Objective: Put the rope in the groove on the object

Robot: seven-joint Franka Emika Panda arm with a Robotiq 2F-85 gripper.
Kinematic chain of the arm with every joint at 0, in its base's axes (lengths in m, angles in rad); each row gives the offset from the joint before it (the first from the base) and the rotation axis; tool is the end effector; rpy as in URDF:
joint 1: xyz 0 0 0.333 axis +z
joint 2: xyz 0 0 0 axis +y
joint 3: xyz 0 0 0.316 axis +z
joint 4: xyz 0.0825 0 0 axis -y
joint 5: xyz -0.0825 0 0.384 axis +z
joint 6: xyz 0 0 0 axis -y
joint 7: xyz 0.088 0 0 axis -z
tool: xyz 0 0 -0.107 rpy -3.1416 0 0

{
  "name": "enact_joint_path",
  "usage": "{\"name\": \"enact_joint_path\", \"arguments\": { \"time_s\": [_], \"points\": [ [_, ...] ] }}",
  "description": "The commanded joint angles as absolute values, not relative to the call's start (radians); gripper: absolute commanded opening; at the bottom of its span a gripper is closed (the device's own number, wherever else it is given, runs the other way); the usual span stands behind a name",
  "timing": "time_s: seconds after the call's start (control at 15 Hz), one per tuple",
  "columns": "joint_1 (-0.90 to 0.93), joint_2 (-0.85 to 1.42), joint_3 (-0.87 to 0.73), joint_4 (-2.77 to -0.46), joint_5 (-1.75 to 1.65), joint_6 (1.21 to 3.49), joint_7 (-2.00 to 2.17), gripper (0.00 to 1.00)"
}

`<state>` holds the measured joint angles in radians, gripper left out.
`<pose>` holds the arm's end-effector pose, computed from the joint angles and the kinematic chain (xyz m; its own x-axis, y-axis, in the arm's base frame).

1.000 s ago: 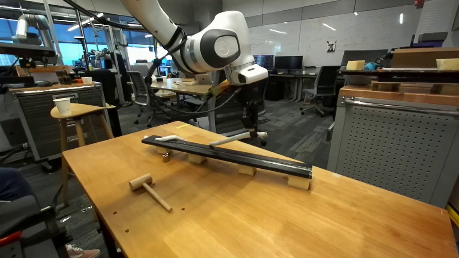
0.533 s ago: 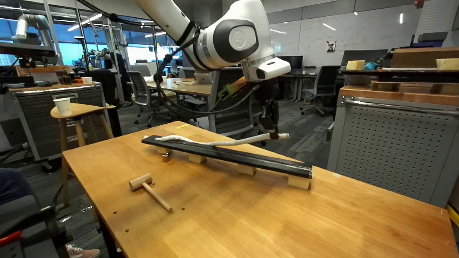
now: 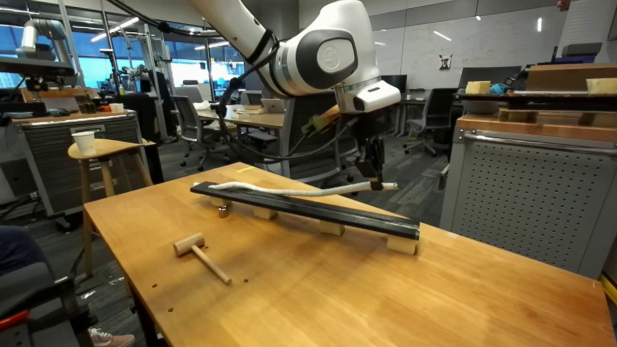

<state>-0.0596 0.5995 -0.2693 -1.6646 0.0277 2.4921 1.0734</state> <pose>0.6753 -0.2033 0.2935 0.1878 -0.9551 0.2290 -0.9623 -0.2256 -0.1520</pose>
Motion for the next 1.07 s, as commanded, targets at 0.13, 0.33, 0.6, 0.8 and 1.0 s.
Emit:
{"name": "enact_joint_path", "arguments": {
  "time_s": [0.13,0.33,0.6,0.8,1.0],
  "points": [
    [-0.072,0.658,-0.28,-1.574,0.043,2.459,1.148,0.03],
    [-0.084,0.647,-0.284,-1.587,0.033,2.474,1.155,0.03],
    [-0.113,0.641,-0.272,-1.591,0.043,2.479,1.127,0.03],
    [-0.112,0.658,-0.259,-1.575,0.038,2.471,1.104,0.03],
    [-0.103,0.685,-0.244,-1.548,0.036,2.462,1.092,0.03]
  ]
}}
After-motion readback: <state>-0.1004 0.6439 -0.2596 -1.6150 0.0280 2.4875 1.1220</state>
